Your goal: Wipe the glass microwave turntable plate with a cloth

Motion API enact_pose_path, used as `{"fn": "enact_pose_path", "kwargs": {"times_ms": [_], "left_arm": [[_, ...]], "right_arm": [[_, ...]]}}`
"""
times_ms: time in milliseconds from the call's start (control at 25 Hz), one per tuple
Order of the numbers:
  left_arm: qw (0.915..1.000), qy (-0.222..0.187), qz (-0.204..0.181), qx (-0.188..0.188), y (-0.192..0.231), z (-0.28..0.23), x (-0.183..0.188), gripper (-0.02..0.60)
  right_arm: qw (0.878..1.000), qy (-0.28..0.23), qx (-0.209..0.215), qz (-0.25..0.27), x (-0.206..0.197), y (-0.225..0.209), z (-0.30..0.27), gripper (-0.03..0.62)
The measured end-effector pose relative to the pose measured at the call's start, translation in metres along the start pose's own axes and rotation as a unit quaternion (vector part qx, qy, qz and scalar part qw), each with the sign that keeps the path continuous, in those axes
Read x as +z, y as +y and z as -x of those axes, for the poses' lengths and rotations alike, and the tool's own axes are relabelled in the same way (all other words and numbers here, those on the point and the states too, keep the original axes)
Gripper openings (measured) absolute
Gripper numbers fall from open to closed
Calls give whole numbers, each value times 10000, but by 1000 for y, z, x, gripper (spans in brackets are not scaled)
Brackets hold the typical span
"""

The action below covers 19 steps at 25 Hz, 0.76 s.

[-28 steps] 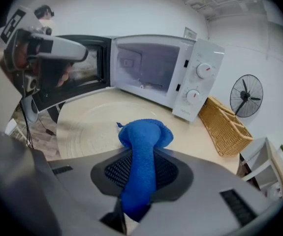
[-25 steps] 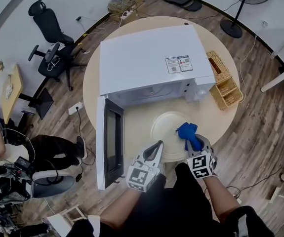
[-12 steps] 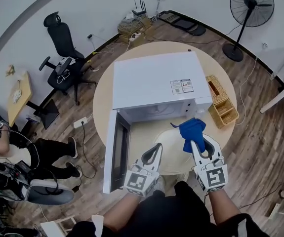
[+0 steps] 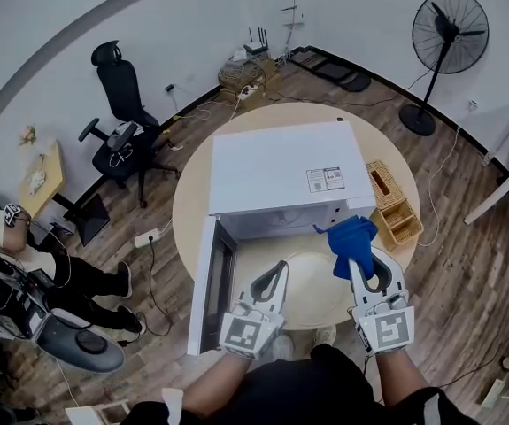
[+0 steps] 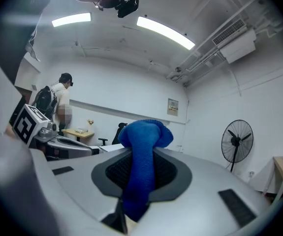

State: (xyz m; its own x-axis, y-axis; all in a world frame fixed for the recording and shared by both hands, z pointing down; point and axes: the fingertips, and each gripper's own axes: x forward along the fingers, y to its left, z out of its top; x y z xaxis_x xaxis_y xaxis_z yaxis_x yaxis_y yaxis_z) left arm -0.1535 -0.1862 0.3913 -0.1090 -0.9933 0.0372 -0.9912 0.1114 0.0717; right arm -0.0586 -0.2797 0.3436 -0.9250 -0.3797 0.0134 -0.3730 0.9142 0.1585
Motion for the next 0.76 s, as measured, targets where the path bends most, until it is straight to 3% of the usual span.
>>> {"fn": "enact_pose_path", "kwargs": {"times_ms": [760], "left_arm": [[9996, -186, -103, -170, -7, 0, 17, 6]], "right_arm": [[9998, 73, -160, 27, 1, -3, 14, 69]]}}
